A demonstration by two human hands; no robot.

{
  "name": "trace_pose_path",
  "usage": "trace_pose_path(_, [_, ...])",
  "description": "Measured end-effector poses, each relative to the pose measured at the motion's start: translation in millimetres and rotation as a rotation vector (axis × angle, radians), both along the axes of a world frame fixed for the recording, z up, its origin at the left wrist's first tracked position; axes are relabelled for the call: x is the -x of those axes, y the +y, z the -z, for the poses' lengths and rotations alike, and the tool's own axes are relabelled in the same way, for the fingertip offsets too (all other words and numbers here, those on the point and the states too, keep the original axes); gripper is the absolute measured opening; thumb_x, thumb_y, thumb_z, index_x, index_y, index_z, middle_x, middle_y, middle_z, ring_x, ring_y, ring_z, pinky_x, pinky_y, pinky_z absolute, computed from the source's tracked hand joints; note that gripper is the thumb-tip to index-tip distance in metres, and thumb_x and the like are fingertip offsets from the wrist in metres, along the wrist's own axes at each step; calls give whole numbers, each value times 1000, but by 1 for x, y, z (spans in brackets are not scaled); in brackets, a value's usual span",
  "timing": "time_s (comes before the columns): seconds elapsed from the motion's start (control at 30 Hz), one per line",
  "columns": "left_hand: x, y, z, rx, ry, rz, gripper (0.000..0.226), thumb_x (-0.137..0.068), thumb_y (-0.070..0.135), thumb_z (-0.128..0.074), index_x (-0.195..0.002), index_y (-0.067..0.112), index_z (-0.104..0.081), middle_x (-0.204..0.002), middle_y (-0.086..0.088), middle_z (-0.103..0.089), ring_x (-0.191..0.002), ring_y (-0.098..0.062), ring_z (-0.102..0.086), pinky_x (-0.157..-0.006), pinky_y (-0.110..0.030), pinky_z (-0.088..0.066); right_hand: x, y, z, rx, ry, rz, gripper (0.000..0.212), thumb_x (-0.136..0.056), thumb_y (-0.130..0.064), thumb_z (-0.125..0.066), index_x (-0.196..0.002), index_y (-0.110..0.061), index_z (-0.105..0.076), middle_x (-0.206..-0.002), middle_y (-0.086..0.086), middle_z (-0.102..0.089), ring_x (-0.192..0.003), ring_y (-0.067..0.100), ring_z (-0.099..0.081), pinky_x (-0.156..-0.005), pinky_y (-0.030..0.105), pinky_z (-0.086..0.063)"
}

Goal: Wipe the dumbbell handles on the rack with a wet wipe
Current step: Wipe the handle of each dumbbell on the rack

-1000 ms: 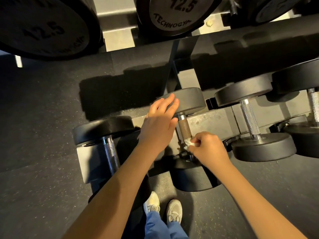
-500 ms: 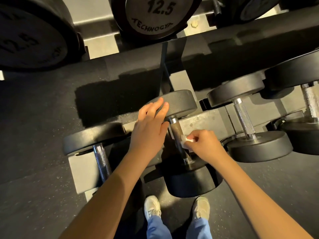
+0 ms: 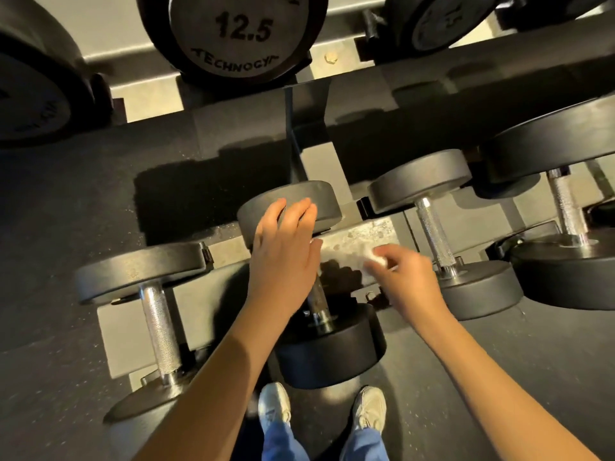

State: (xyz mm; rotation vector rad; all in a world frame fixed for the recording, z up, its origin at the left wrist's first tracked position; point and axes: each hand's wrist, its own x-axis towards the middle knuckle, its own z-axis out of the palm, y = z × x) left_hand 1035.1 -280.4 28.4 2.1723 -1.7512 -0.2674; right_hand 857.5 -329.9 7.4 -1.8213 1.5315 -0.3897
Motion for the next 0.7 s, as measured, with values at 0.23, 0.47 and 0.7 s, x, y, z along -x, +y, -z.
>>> trace_pose_path(0.23, [48, -40, 8, 31, 45, 199, 52, -92, 19, -57, -142, 15, -44, -144, -1, -46, -135, -20, -38, -116, -38, -10, 63, -56, 8, 250, 60, 238, 23, -87, -18, -65, -104, -3, -68, -88, 11, -64, -77, 18, -53, -63, 17, -32])
trace_pose_path(0.47, [81, -94, 19, -54, 175, 296, 62, -100, 24, -43, -153, 20, -12, -161, 7, -7, -147, -11, -5, -118, -29, -1, 58, -98, 25, 286, -14, 240, 23, -91, -14, -60, -110, -5, -68, -102, 12, -67, -93, 23, -60, -78, 27, -42])
trace_pose_path(0.7, [90, -95, 31, 36, 228, 257, 58, -96, 9, -49, -150, 13, -28, -159, 1, -20, -146, -18, -16, -120, -40, -16, 71, -101, 18, 193, 199, 110, 16, -88, -11, -61, -95, -2, -72, -94, 16, -69, -90, 31, -61, -70, 25, -36])
